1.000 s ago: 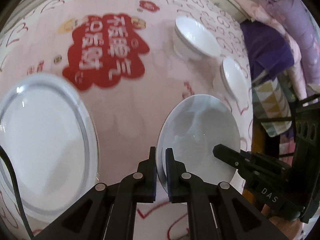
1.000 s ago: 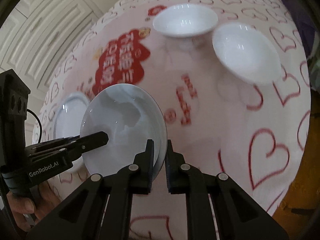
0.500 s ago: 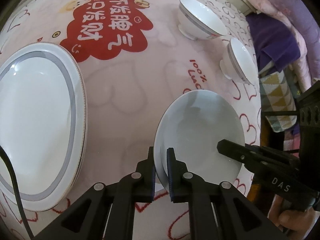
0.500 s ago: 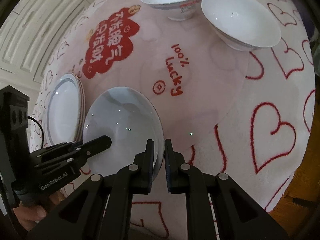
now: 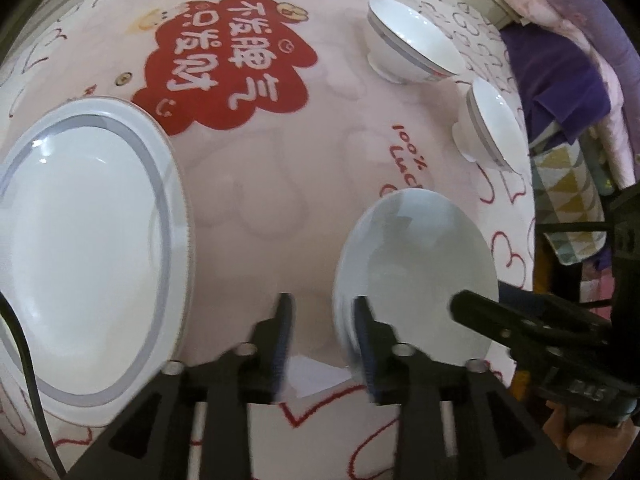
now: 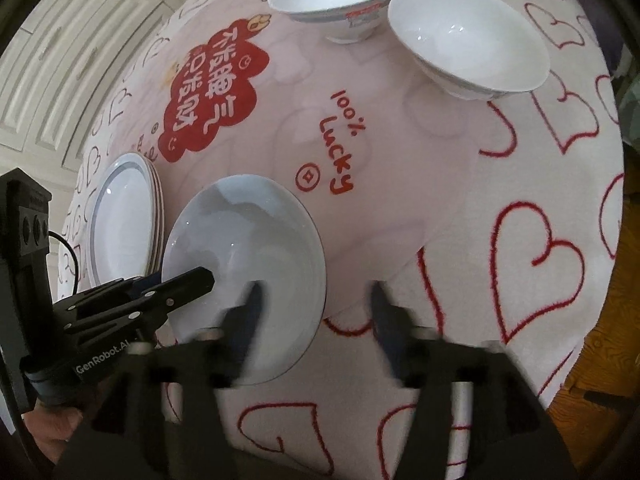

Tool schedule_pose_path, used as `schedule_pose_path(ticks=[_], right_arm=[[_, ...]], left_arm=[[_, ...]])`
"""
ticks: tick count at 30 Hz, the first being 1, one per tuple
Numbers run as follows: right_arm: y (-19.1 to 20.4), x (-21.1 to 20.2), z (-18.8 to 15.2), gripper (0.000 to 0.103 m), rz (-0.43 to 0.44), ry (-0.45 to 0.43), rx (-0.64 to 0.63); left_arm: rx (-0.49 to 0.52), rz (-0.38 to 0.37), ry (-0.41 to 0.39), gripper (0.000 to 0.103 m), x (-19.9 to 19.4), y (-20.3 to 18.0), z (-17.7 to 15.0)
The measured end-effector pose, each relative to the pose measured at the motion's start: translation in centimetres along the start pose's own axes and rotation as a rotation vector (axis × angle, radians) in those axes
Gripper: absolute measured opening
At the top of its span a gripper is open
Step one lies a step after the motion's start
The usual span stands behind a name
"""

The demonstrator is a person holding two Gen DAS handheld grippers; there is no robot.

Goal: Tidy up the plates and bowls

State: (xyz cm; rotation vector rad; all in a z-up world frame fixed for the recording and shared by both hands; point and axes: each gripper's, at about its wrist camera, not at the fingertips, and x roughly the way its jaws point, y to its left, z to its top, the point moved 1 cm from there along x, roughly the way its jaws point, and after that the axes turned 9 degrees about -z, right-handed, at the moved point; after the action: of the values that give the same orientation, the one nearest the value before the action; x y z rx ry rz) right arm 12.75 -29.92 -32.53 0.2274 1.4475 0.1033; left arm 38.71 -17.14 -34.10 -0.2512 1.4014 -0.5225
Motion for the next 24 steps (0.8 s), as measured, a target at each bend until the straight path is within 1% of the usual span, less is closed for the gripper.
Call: schedule_pose_path(ticks=[1,2,3,4,5,6,9,15,18,21,23,24], right_arm=[[-0.2,-0.2,0.1,0.076,0.001,-0.01,0.009],[-0.4,-0.5,0.2,0.083,0.002,-0.02,0.018],[-0.8,-0.8,0.3,0.086,0.001,-0.036,0.028],[-1.0,-1.0,0.4,0.093,0.0,-0.045,0.035],[-1.3,-1.2,0.5,0.099,0.003,-0.054,0.045],[-1.5,-1.5,0.7,0.099,0.013,-0.063,0.052],[-2.2,-2.3,1.1,0.099,0.014,-0.086,0.073],[-3.6,-4.5,2.2,0.1,0.033,-0.152,0.117],[-4.8,-6.4,3.2,0.1,0.047,-0.211,0.152],[-6.5,-8.2,4.5,0.1,0.044,-0.265,0.191],[-8.1,-9.2,5.6,0.101,0.039,-0.293,0.23],[-8.8,-9.6,6.1,0.101,0.033,-0.301,0.242]], left_arm=[[0.002,0.004,-0.007,0.053,-0.3,0.0,0.0],[0.005,0.008,-0.018,0.06,-0.7,0.0,0.1],[0.008,0.014,-0.027,0.07,-1.1,0.0,0.1],[0.011,0.021,-0.039,0.076,-1.5,0.0,0.2],[0.014,0.022,-0.052,0.078,-2.0,-0.1,0.2],[0.016,0.018,-0.058,0.079,-2.3,-0.2,0.3],[0.014,0.011,-0.07,0.082,-3.4,-0.4,0.7],[0.025,-0.003,-0.112,0.082,-5.8,-1.2,2.1],[0.051,-0.017,-0.134,0.082,-7.0,-2.3,3.2],[0.086,-0.033,-0.149,0.083,-7.9,-4.2,4.7],[0.122,-0.046,-0.161,0.086,-8.2,-6.0,5.8],[0.137,-0.049,-0.164,0.091,-8.2,-6.7,6.3]])
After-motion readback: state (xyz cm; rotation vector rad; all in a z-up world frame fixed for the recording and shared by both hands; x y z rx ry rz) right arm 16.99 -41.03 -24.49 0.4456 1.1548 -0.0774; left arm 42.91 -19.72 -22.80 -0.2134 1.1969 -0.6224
